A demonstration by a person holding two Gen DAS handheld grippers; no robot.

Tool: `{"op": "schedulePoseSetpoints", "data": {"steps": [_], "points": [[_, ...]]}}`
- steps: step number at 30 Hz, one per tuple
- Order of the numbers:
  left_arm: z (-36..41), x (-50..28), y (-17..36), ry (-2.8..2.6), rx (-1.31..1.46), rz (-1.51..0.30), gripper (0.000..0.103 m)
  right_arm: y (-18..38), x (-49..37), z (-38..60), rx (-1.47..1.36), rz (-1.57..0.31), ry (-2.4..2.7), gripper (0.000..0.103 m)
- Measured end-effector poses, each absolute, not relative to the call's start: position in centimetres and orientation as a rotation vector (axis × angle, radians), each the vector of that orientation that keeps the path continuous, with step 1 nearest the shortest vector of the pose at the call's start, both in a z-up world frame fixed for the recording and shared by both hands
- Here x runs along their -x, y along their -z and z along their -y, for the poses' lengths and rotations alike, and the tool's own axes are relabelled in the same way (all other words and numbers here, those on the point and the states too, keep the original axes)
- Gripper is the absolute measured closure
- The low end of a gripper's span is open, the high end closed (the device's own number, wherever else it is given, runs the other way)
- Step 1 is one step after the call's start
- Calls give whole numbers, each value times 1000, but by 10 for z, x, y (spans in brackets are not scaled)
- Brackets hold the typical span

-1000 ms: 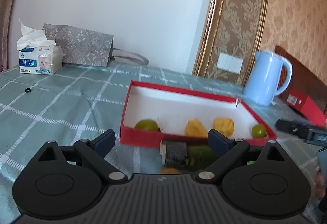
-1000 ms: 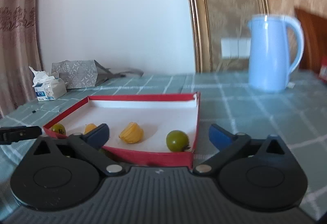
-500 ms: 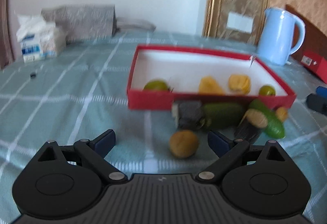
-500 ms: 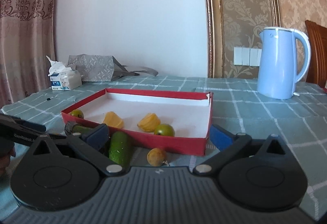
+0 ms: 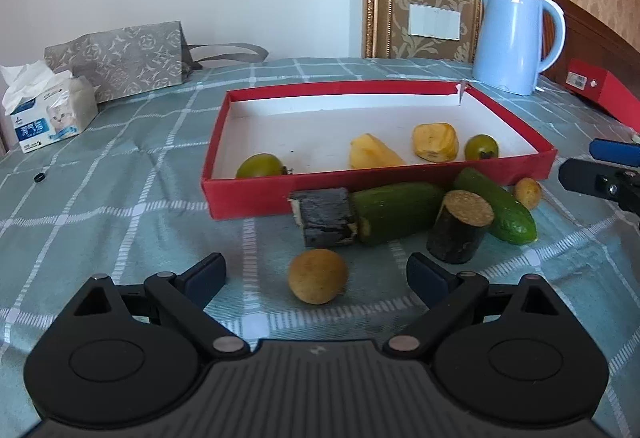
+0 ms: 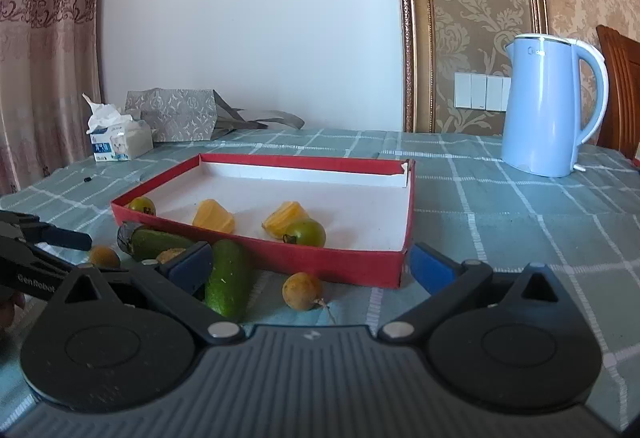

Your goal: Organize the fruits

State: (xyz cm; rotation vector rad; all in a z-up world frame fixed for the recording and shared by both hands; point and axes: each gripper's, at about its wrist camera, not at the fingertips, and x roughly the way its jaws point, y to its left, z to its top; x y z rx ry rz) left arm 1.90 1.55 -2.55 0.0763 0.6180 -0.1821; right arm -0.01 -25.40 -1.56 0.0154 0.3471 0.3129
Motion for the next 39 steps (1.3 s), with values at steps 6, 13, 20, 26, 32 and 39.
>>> {"op": "schedulePoseSetpoints", "data": {"steps": [6,13,20,26,32,39], "points": [[-13,-19,26,165,-66,-615,6,17,-2,254,-14,-357,-316,0],[-11,-19,25,138,-75,-617,46,17,-2,254,-14,-363,-312,0],[-1,-16,25,136,-77,-609,70,15,-1,257,-19,-345,-295,0],[-8,-19,24,130,7,-606,73,14,-3,262,-5,-357,-251,0],[0,-21,24,95,-42,-606,74,20,-3,251,88,-387,-244,15],[-2,-21,24,98,-27,-608,74,23,-10,248,94,-437,-248,20]]}}
